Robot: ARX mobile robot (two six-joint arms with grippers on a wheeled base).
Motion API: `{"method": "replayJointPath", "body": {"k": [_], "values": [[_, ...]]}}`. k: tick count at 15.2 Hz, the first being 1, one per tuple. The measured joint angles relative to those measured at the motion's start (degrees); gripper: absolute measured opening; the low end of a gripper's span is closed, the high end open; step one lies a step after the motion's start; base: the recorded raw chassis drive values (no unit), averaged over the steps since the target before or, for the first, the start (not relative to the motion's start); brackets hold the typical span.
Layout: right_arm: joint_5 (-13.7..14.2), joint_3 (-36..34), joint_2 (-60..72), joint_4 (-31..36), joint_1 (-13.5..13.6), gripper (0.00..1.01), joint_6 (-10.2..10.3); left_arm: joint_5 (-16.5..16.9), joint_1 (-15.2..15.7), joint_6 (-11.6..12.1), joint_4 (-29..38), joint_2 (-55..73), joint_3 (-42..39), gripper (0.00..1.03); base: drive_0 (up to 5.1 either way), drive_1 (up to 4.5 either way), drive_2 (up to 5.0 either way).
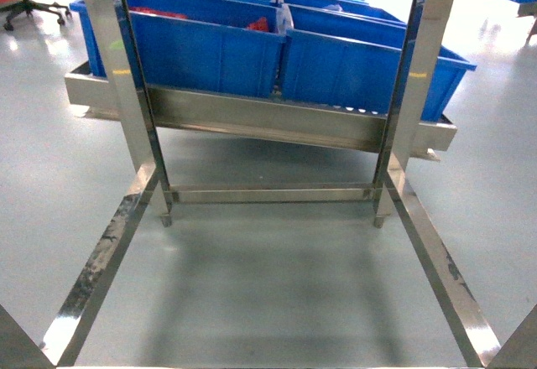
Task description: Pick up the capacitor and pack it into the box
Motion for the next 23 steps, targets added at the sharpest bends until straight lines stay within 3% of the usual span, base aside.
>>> {"method": "replayJointPath", "body": {"k": [23], "values": [[0.0, 0.0, 0.0, 0.0, 0.0, 0.98, 0.0, 0.0, 0.0, 0.0, 0.02, 0.0, 0.0, 0.98, 0.0, 0.0, 0.0]]}}
